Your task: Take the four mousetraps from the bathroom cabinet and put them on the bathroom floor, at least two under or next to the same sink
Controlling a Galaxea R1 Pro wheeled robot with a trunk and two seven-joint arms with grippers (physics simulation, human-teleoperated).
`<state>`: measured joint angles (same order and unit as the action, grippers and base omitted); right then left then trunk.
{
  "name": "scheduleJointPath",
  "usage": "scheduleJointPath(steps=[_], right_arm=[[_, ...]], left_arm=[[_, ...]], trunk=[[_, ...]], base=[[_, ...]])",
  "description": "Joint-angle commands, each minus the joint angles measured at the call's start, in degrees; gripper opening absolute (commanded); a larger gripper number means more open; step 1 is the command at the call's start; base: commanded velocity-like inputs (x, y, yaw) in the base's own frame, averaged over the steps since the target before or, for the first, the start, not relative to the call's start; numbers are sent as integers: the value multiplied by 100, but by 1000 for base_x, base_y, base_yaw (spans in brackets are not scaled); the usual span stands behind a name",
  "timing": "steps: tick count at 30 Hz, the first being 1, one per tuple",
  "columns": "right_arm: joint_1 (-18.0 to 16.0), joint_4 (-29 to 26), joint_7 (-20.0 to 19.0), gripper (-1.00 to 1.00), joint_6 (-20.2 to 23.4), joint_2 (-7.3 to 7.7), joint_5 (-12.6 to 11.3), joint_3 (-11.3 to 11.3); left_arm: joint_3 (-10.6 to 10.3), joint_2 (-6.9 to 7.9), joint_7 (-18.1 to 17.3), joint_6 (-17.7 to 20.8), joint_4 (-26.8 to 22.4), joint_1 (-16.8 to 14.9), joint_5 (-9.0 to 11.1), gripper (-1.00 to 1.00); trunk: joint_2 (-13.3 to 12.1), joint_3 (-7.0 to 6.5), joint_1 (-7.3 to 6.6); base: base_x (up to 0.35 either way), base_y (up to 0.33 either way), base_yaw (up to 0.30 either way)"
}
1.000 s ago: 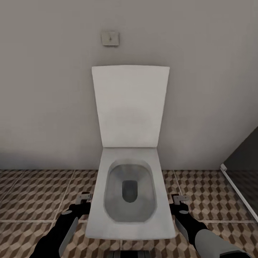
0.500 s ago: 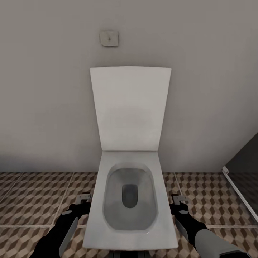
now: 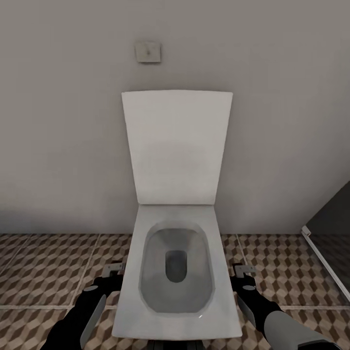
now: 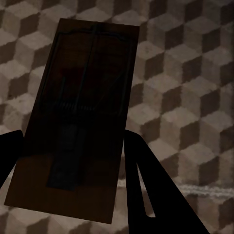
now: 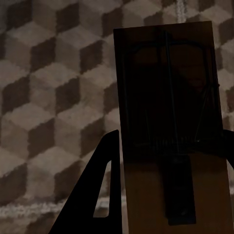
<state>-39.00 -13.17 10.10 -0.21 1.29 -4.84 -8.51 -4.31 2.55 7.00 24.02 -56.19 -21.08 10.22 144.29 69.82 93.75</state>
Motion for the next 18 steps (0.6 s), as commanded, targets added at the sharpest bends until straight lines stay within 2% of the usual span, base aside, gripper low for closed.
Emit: scheduleJointPath(steps=[1,18], right_arm=[[-2,-1,9,-100,-5,3,-61,-45],[-2,-1,9,-100,-5,3,-61,-45]], left_arm=[[-27,5,47,28,-3,-2,41,-100],[-34,-12,47,33,12,-2,33,-100]], trunk=[[2,4,-1],[3,27,1]], base=[[0,0,0],[0,0,0]])
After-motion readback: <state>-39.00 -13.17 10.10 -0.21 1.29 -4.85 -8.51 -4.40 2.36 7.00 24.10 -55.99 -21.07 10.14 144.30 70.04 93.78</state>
